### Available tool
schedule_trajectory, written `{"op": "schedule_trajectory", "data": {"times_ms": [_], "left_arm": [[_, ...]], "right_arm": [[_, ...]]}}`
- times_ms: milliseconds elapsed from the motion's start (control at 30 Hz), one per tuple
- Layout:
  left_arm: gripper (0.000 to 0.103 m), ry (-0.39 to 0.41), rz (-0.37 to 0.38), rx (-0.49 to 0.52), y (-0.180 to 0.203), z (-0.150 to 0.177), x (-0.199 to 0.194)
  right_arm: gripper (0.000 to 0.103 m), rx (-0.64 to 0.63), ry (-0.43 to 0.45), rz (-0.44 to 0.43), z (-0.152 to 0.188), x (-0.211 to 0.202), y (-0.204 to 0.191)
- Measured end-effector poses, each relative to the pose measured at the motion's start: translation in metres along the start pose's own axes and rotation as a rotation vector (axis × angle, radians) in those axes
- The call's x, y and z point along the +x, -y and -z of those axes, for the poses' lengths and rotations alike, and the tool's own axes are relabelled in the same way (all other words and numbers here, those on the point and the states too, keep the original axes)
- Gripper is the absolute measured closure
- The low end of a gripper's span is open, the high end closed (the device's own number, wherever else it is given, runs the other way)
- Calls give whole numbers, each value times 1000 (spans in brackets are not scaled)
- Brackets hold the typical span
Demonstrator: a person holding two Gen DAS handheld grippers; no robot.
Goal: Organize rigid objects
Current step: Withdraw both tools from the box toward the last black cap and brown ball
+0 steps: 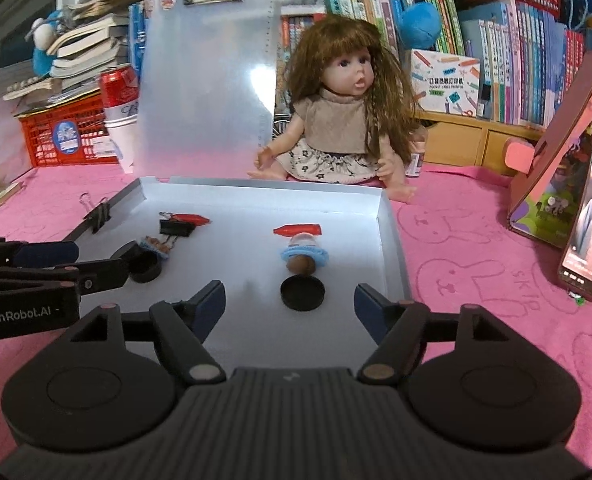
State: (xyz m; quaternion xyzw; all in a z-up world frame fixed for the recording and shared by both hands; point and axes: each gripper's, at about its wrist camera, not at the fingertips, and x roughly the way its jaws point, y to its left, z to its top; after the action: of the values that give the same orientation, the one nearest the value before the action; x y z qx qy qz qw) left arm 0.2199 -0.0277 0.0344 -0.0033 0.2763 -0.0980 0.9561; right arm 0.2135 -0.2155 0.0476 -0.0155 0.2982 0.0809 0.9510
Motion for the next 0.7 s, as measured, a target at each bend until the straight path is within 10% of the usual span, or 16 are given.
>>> {"op": "schedule_trajectory", "data": {"times_ms": [700], "left_arm": [[37, 27, 103, 89, 28, 55, -96]], "right_arm": [[21, -189, 40, -40, 45, -90, -22]]}}
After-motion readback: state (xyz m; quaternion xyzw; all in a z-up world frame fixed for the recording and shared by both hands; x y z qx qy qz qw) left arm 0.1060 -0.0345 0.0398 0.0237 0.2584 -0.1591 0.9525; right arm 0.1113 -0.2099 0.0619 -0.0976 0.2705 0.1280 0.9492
